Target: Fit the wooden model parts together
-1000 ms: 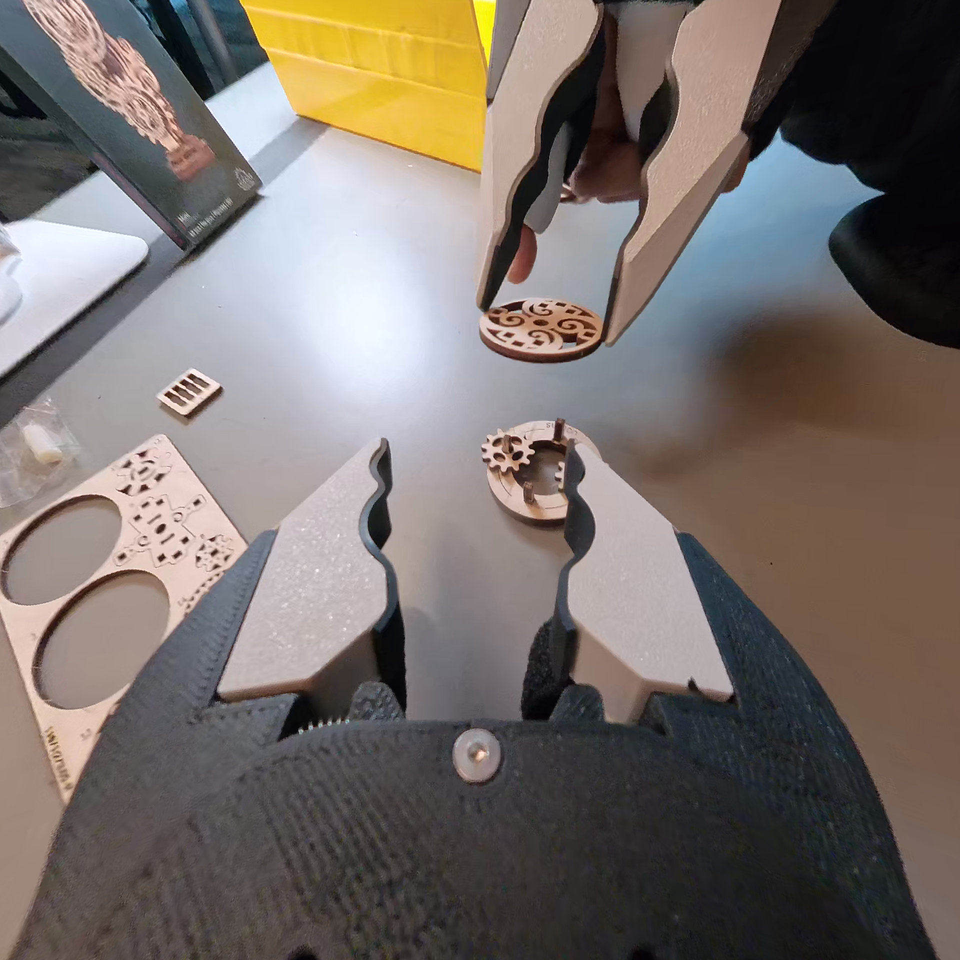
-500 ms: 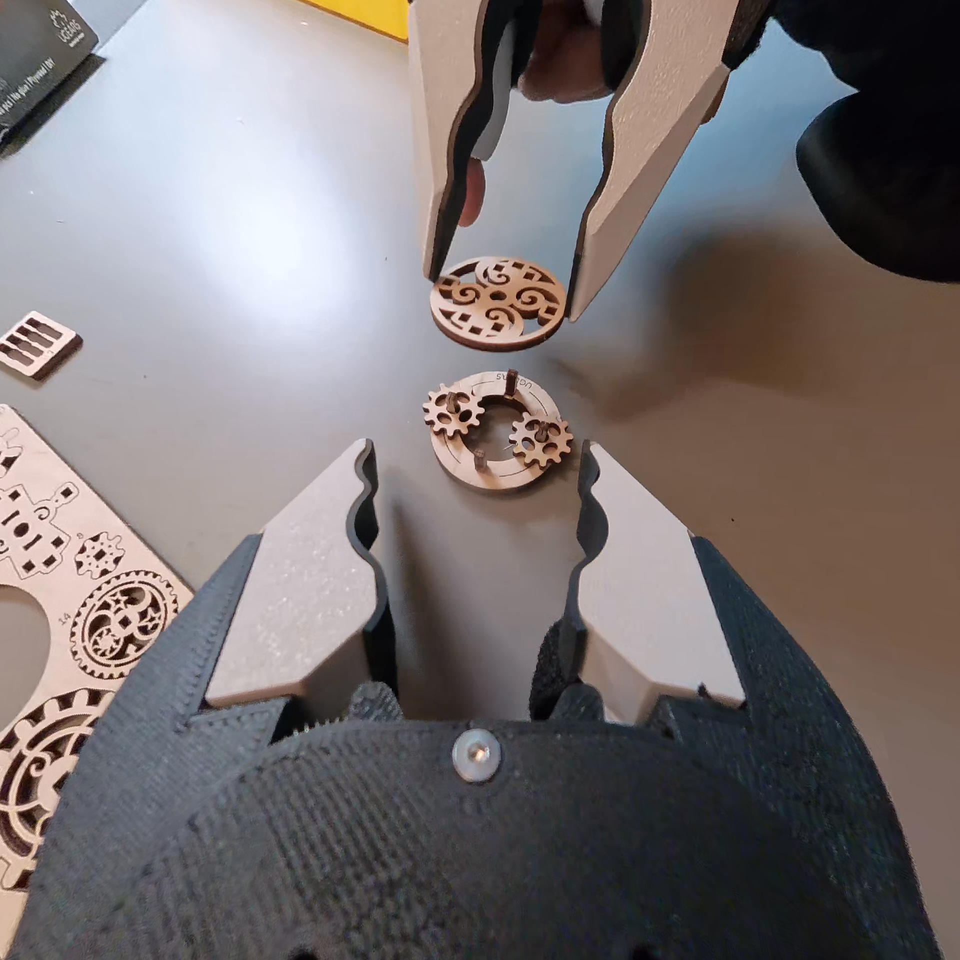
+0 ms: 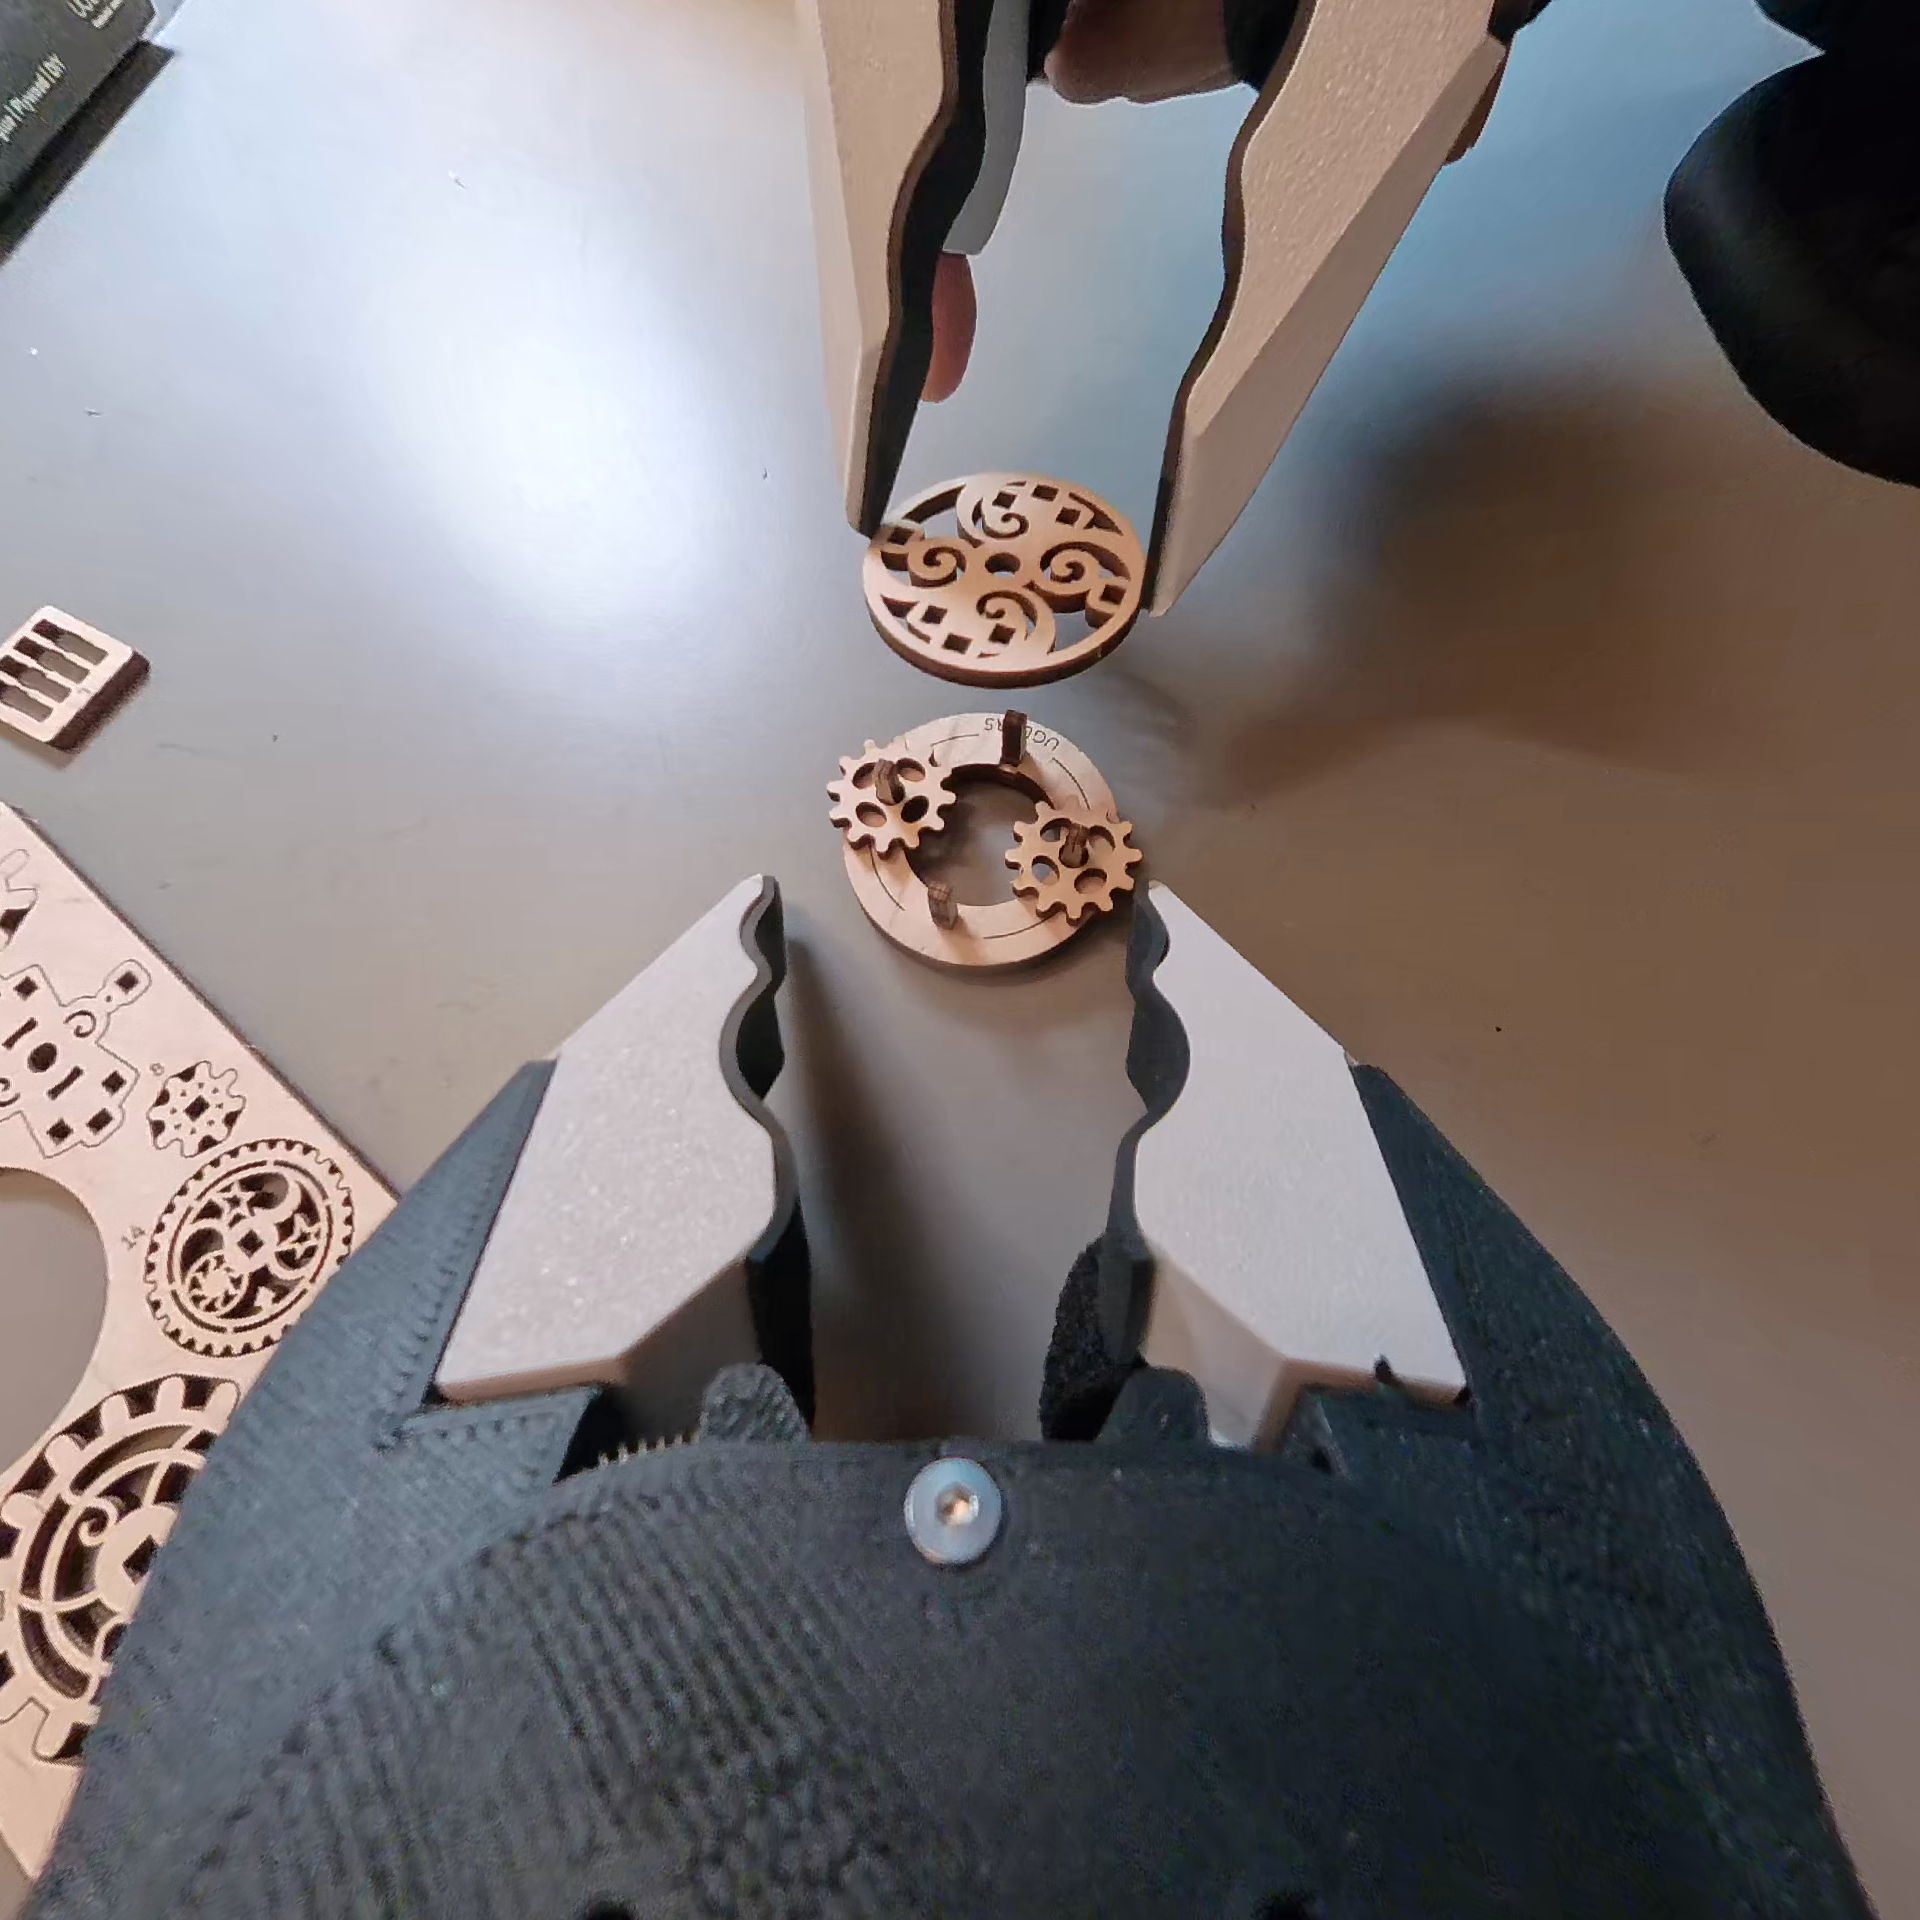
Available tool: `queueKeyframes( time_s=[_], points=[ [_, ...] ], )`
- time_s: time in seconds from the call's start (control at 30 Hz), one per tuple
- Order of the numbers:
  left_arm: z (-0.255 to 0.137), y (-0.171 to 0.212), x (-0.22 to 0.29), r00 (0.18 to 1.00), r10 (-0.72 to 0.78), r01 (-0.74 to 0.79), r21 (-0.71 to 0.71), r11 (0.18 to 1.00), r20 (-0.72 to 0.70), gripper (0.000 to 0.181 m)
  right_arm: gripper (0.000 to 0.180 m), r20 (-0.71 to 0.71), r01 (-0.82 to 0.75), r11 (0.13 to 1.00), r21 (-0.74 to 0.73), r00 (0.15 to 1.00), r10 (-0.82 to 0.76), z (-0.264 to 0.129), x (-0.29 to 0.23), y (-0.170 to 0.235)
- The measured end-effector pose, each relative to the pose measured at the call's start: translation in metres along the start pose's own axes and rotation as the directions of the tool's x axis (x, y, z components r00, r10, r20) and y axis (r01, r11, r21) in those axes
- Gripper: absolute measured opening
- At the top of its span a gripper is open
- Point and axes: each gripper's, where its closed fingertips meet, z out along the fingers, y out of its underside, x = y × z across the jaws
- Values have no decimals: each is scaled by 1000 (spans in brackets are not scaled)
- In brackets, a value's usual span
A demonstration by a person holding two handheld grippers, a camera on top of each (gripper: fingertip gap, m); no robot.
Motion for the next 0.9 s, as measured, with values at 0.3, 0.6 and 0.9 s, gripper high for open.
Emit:
queueKeyframes(
  time_s=[0.3,0.6,0.9],
  points=[
    [-9,-11,0,999,-27,30,90,995,-36,67,42,4,2,1000,2,1000,-2,-1,-1,0],
    [-30,-44,15,990,-7,47,287,957,-139,62,42,14,34,999,26,999,-35,-1,-9,-9],
    [-24,-39,22,989,44,-6,260,965,-141,45,42,32,44,999,29,998,-45,3,-14,-11]
  ],
)
